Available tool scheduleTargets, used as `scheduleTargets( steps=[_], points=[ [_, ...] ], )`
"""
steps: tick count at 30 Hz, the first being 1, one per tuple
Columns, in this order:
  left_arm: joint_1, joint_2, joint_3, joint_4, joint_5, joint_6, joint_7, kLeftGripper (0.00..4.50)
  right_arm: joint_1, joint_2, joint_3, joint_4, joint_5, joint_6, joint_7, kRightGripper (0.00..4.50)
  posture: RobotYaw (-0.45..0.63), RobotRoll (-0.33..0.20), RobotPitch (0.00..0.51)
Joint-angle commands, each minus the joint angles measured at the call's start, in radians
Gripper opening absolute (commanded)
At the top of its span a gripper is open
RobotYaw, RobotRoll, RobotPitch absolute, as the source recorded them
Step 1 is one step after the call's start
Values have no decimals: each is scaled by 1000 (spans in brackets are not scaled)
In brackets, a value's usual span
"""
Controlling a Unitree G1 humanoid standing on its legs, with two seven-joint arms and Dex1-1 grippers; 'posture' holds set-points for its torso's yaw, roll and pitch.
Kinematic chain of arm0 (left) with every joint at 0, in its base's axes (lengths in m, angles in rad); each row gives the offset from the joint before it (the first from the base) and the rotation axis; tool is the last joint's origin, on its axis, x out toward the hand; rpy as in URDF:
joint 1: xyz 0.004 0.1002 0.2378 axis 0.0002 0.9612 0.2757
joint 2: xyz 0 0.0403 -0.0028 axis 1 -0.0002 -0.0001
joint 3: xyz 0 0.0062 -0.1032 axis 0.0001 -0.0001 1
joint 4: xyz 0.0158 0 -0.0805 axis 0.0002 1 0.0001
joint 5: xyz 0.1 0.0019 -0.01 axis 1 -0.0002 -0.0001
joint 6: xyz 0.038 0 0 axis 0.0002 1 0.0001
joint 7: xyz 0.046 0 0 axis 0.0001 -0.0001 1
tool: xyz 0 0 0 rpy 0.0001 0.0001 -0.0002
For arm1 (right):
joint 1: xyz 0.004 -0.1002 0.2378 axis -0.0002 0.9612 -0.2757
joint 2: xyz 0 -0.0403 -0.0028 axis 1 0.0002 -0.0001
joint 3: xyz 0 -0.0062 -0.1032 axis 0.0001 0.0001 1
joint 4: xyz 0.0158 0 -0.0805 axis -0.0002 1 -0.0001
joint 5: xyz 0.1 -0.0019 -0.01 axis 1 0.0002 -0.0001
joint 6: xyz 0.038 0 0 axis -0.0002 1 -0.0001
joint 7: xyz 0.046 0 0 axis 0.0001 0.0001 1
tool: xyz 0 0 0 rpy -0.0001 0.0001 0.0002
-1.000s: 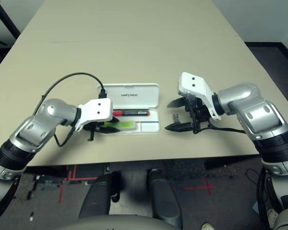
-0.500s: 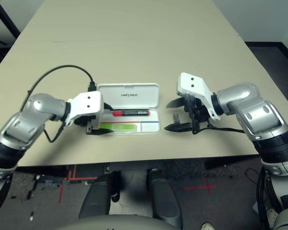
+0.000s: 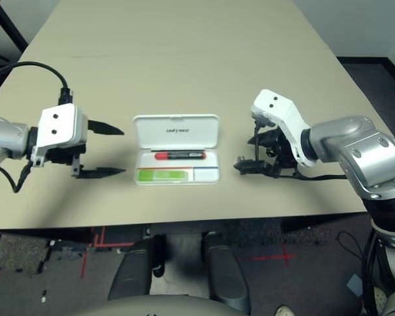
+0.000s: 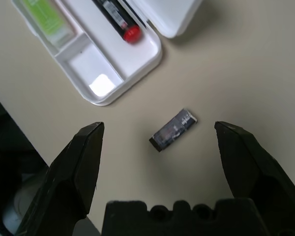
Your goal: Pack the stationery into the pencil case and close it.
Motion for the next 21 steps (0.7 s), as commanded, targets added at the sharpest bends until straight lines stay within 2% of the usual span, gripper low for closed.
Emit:
scheduleTargets(
  steps=[1,4,11,14,21],
  points=[
    [0,9,14,-25,-27,14,6,4484,-40,43,-27,-32,10,173,-105,4500,-50,0,195],
    [-1,6,9,-28,-30,11,11,4484,-57,109,-54,-21,5,275,-203,4500,-50,0,193],
    [-8,2,0,-28,-36,8,23,4484,-12,226,-75,27,52,284,-441,4500,-46,0,197],
    [-6,3,-2,-28,-36,7,24,4484,7,279,-87,21,108,284,-527,4500,-43,0,200],
    [-6,3,-5,-29,-34,6,27,4484,36,293,-84,10,255,284,-690,4500,-37,0,204]
  ],
)
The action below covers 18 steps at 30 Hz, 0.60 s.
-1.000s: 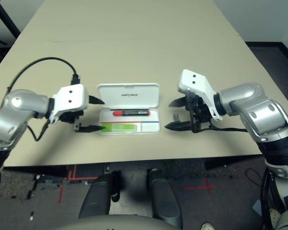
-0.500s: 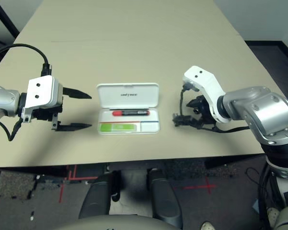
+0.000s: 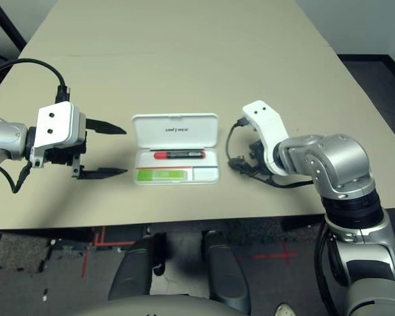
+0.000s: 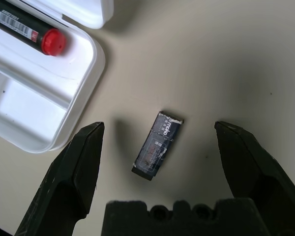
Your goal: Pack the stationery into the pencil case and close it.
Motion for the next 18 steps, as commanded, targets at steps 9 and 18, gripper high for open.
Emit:
scheduleTargets(
  steps=[9,18],
  points=[
    [-20,-1,-18,-22,-7,2,4,4484,39,-37,18,-18,207,19,-188,4500,-40,0,207],
    [-40,-6,-30,-22,-8,11,8,4484,65,-19,24,0,247,19,-254,4500,-39,0,207]
  ],
)
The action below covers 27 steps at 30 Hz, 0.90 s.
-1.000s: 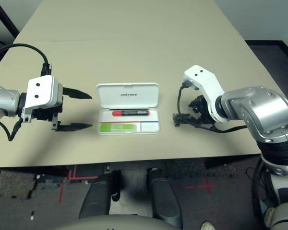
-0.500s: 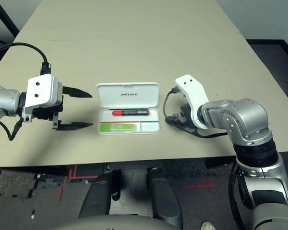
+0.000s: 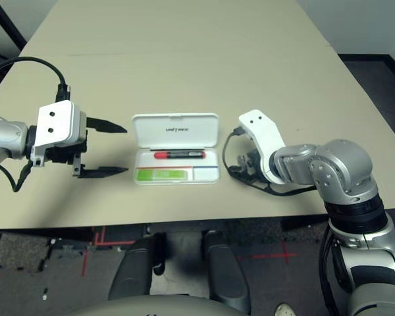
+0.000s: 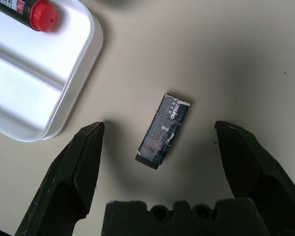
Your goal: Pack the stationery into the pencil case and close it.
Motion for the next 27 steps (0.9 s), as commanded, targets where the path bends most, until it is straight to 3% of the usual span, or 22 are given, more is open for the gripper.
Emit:
scheduleTargets(
  steps=[1,6,18,27],
  points=[
    [-6,-2,-18,-22,-7,8,0,4484,32,12,18,16,11,21,-15,4500,-38,0,207],
    [-11,-2,-22,-24,-8,13,3,4484,40,14,20,27,-2,21,-18,4500,-38,0,208],
    [-20,-4,-29,-26,-8,16,0,4500,43,7,30,34,-42,21,4,306,-40,0,203],
    [-11,4,-21,-56,-25,37,-4,4500,-13,-109,114,-15,-52,12,142,293,-37,0,204]
  ],
)
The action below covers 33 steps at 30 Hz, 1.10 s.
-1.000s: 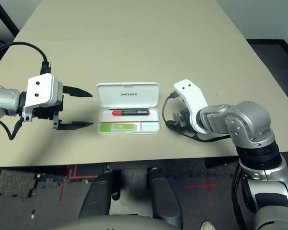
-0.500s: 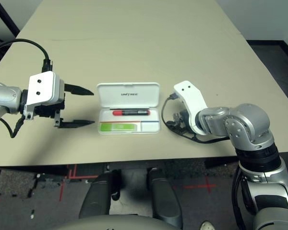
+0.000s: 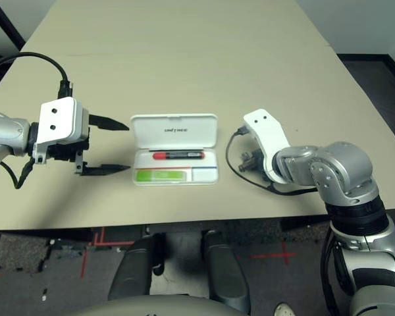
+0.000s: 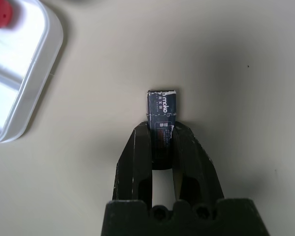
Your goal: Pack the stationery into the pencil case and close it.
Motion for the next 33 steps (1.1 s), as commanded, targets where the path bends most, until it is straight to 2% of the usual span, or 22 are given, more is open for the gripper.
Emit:
scheduleTargets(
  steps=[1,6,10,13,16,20,26,33],
  points=[
    [-1,6,-11,-25,-15,11,-6,4500,-6,-61,82,-35,4,18,103,293,-37,0,204],
    [3,11,-9,-27,-18,12,-9,4500,-53,-255,194,-49,-57,-149,320,293,-35,0,206],
    [0,15,-9,-20,-16,9,-14,4500,-93,-430,311,16,-206,-432,611,293,-39,0,204],
    [-3,17,-11,-16,-14,6,-19,4500,-138,-476,364,107,-331,-600,773,293,-37,0,204],
    [-5,19,-10,-16,-14,8,-20,4500,-198,-464,391,197,-432,-717,898,293,-34,0,205],
    [4,22,-5,-26,-18,15,-19,4500,-264,-407,403,266,-511,-814,1022,293,-26,0,205],
    [16,33,1,-47,-35,40,-24,4500,-314,-316,399,304,-584,-871,1138,293,-24,0,205],
    [10,43,-3,-64,-50,61,-28,4500,-336,-259,407,288,-638,-911,1252,293,-26,0,203]
  ],
)
